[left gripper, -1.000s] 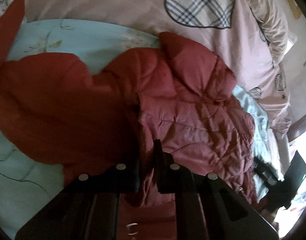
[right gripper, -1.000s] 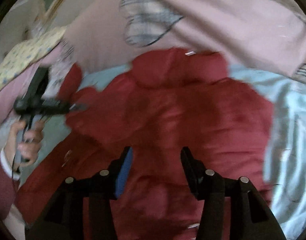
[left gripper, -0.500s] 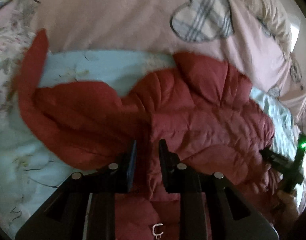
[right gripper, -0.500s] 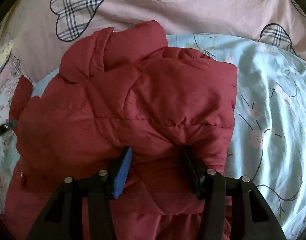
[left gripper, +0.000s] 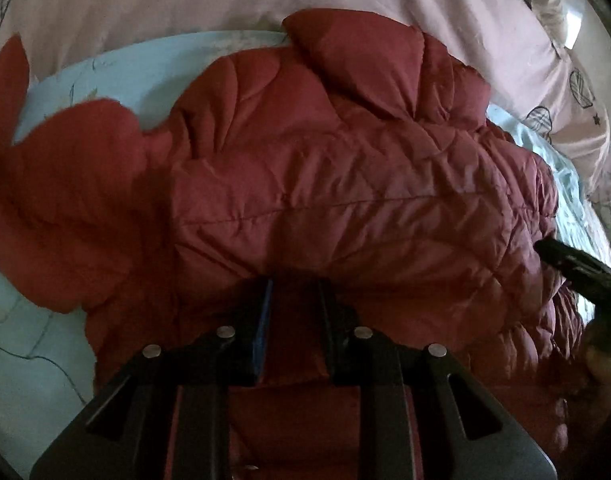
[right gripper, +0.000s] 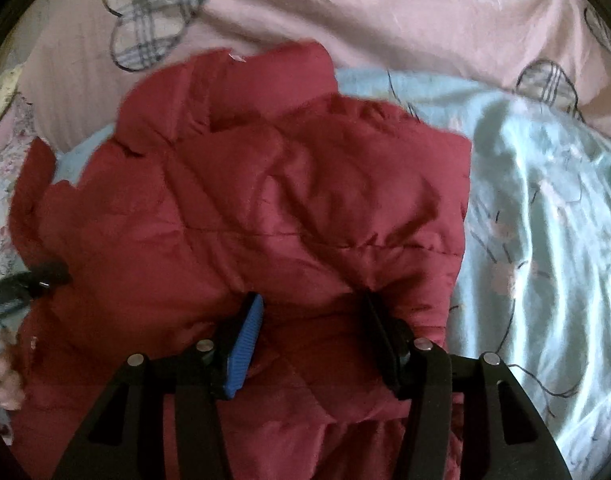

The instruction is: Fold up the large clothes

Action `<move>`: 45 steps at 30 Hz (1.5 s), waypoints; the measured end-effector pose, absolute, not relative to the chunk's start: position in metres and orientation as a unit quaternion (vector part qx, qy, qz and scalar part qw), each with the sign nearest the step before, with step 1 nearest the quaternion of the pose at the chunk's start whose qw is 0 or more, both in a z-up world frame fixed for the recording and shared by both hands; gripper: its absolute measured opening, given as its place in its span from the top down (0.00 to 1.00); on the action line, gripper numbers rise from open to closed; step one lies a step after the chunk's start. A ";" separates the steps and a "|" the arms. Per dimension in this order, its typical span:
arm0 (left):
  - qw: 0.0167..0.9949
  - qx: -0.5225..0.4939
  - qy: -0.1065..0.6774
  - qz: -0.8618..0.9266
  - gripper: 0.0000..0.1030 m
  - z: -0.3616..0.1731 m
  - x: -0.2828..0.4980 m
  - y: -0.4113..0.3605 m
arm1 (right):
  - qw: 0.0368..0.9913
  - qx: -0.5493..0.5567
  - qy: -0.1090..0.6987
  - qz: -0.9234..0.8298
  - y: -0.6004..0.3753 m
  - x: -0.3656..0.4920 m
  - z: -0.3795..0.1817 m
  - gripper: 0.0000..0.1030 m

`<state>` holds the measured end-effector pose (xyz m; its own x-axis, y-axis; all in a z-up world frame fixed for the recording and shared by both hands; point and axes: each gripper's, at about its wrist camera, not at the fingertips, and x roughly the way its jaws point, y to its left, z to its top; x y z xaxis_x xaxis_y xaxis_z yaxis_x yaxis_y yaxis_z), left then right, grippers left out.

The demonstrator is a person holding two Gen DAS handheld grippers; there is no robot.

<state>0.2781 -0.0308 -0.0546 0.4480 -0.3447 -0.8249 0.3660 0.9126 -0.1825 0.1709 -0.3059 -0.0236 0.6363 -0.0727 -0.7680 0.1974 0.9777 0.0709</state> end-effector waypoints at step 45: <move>0.887 -0.068 0.441 -0.118 0.58 -0.007 0.292 0.109 | 0.898 0.131 0.420 0.023 -0.279 0.119 0.002 0.38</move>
